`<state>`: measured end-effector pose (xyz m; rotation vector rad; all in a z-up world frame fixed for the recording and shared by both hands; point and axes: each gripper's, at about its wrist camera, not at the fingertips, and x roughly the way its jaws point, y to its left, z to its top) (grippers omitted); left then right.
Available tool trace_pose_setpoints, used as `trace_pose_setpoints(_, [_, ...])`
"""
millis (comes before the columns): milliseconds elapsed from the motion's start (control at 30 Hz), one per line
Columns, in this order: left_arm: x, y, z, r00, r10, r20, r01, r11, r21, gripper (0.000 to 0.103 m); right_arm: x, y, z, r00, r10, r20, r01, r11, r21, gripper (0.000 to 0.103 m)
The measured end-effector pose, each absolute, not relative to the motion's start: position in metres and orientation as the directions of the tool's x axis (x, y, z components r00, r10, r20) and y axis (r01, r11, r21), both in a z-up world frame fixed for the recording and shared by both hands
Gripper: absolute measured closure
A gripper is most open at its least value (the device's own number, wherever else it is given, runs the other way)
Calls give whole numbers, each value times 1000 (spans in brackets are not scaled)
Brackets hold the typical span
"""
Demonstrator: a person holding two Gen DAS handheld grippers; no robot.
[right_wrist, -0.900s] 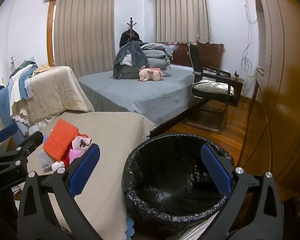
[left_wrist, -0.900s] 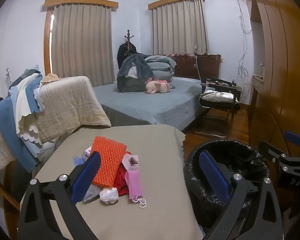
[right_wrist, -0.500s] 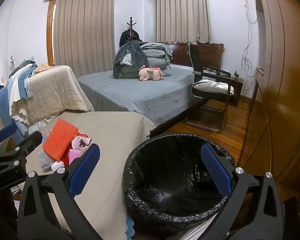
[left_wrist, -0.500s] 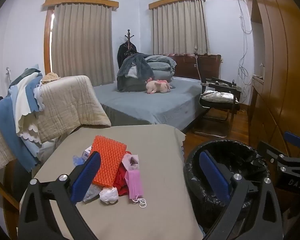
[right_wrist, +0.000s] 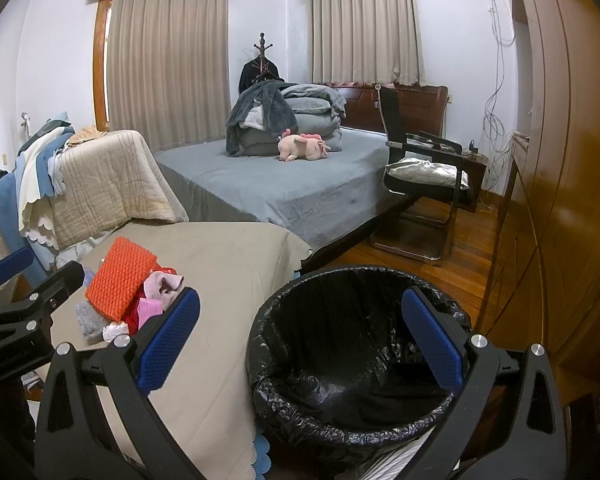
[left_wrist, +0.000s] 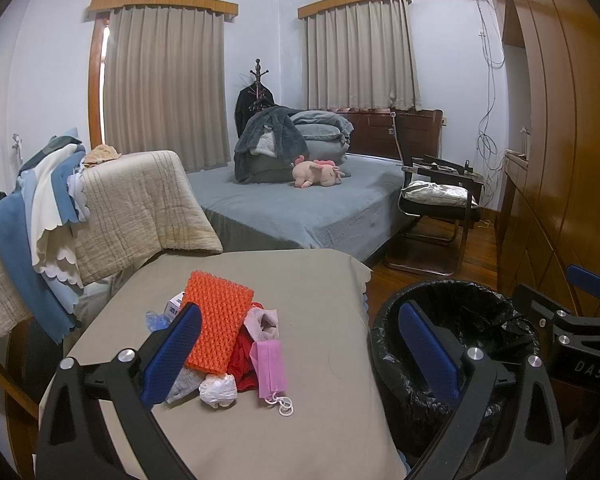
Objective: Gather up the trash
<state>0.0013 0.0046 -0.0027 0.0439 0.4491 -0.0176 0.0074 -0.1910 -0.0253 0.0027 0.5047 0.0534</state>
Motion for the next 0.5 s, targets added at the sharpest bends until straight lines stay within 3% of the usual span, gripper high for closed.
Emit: trace_pose_setpoints(500, [1, 3, -2, 901, -8, -433, 26, 999, 34, 6, 8, -191, -27, 874, 52, -484, -49, 999, 17, 5])
